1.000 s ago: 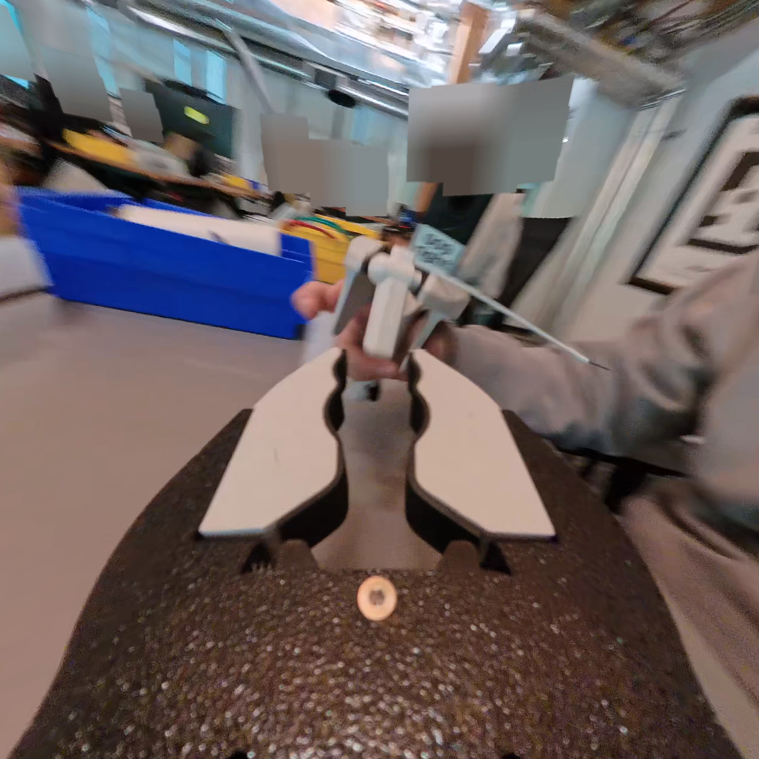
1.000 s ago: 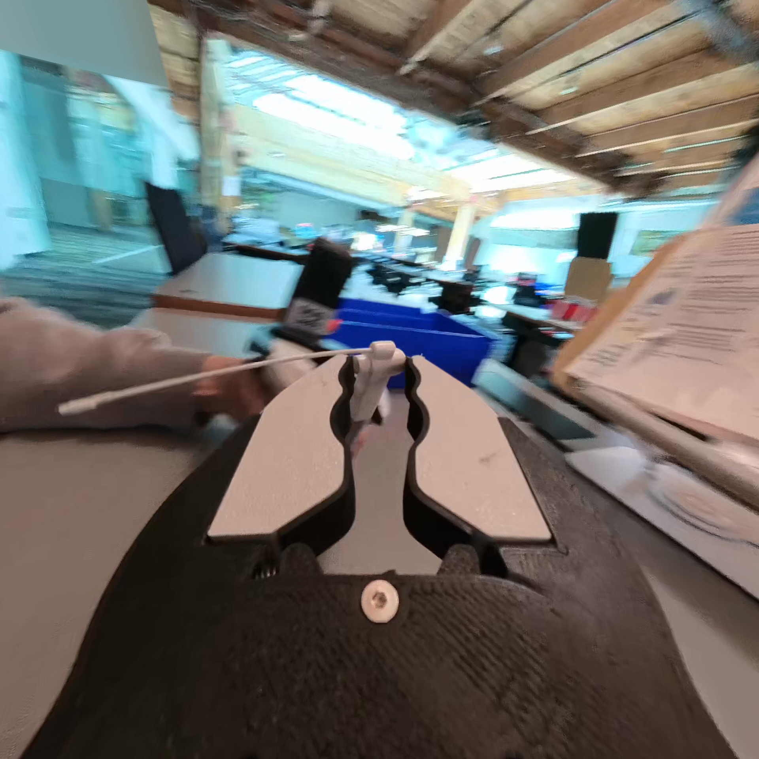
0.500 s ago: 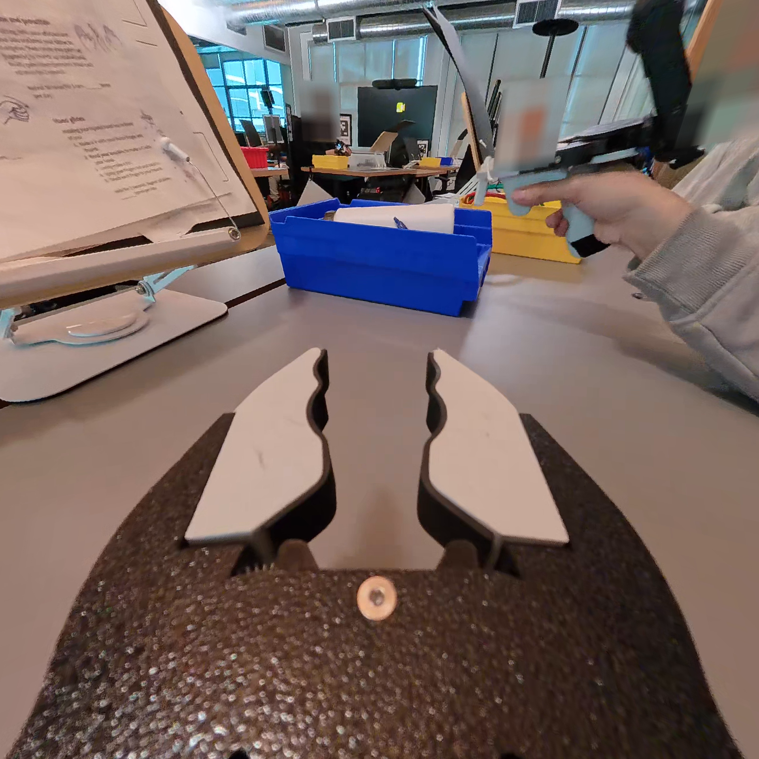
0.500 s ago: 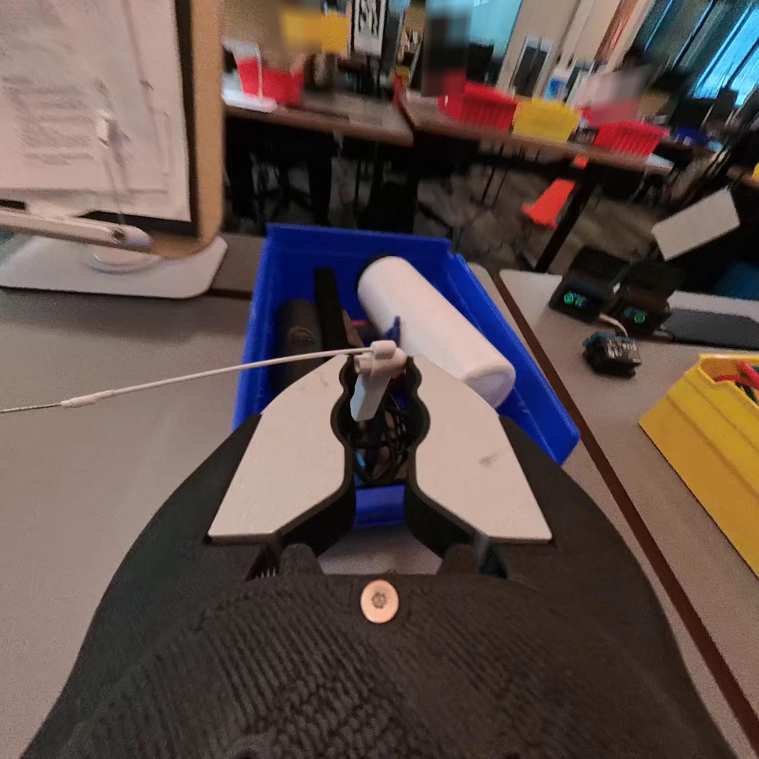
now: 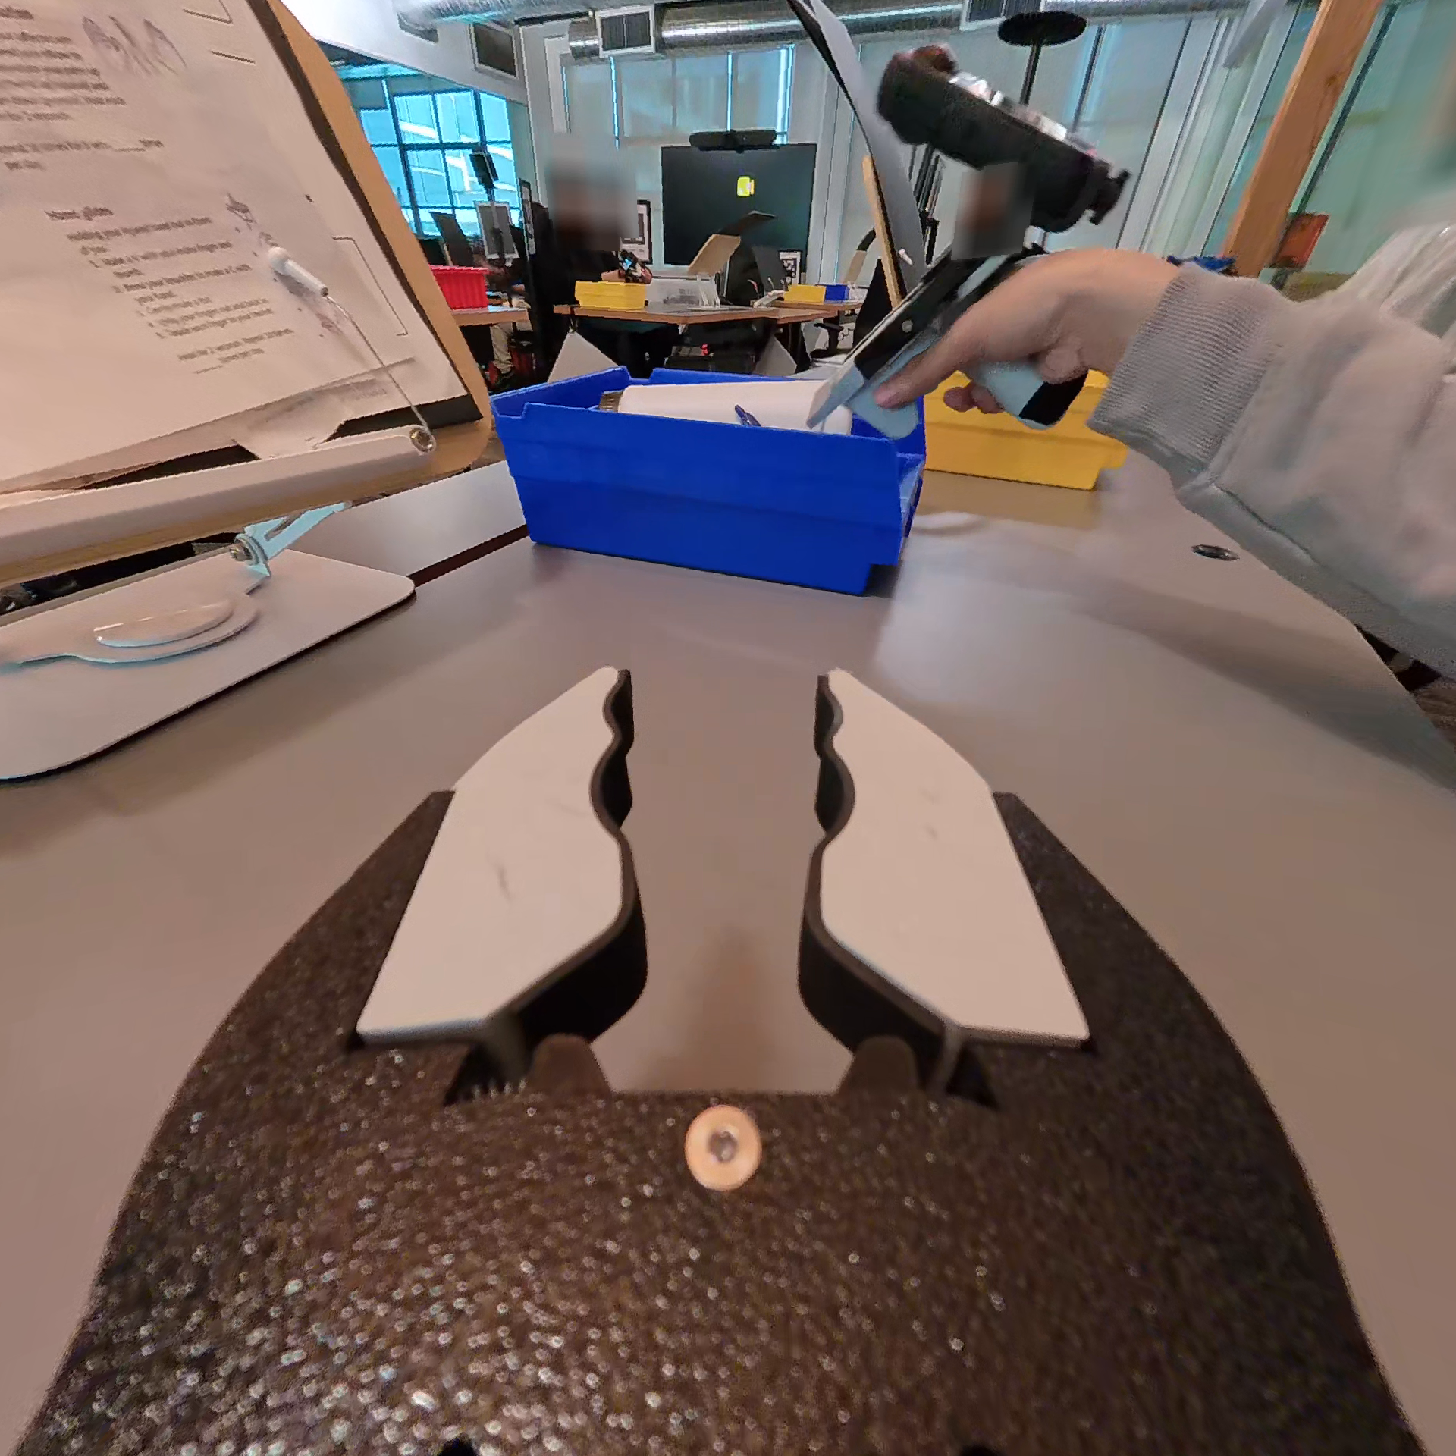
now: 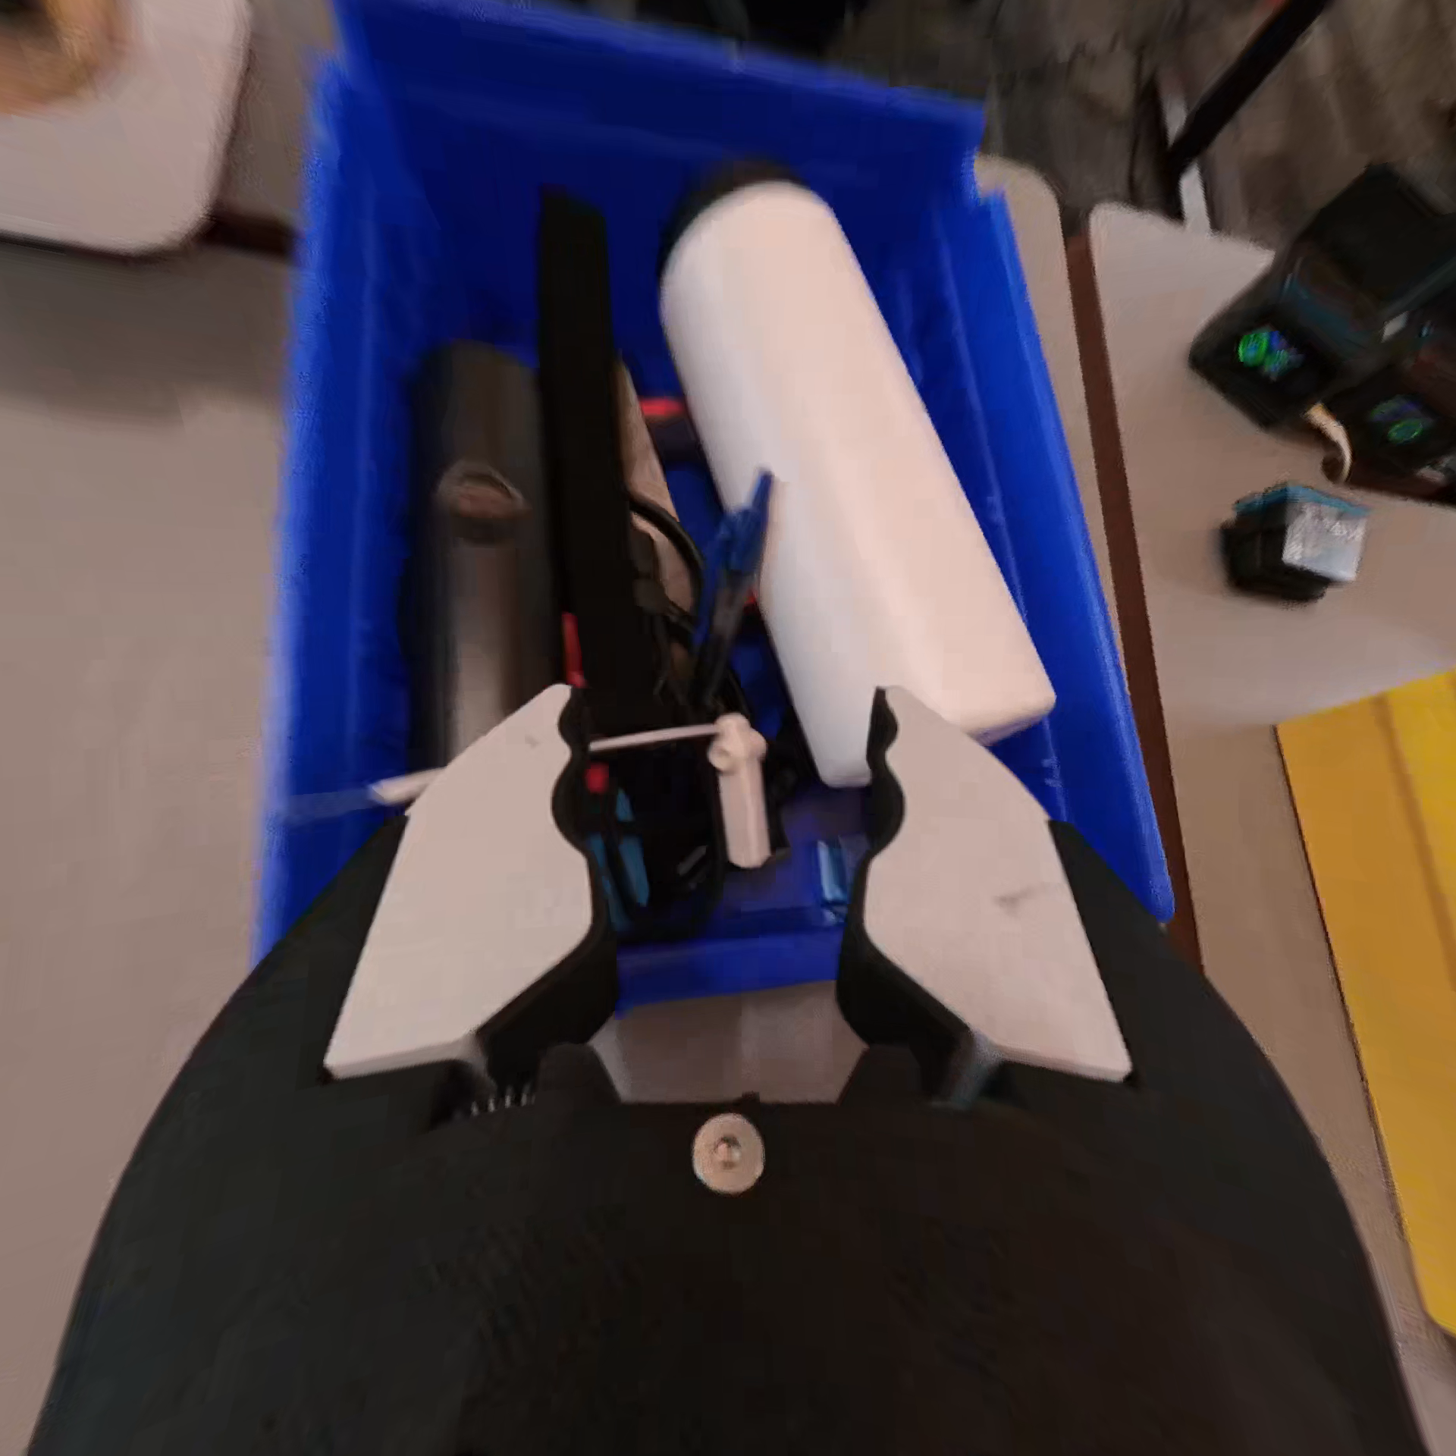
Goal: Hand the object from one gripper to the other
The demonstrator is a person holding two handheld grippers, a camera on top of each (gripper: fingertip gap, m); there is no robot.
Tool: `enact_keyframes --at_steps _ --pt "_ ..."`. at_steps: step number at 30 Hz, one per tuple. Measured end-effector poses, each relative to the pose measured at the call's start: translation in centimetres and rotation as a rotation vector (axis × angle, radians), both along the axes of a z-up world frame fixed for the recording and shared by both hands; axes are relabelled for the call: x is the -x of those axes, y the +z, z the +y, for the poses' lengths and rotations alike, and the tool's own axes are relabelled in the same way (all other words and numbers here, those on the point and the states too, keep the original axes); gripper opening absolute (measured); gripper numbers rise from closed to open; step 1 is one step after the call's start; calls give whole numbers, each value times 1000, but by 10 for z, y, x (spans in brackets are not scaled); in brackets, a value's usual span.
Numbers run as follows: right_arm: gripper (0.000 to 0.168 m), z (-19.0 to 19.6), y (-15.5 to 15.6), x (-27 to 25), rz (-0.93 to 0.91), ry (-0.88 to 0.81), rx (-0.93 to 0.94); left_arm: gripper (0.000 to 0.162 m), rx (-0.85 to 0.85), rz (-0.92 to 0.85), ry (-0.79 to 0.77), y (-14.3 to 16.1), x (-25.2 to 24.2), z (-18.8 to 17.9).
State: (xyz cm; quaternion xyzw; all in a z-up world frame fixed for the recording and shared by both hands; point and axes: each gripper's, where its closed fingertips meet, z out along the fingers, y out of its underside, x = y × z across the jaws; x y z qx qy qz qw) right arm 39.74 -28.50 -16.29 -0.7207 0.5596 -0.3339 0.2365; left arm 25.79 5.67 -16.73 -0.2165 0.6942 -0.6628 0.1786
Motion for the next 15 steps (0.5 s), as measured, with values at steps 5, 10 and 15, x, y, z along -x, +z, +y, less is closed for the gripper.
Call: enact_keyframes --at_steps 5,10,15 --pt "87 79 67 13 -345 163 -158 44 29 4 32 5 -3 8" --pt "86 192 81 45 -604 422 -334 50 127 -58 82 60 12 25" --pt "77 245 25 64 -701 534 -206 37 38 -133 461 114 12 126"
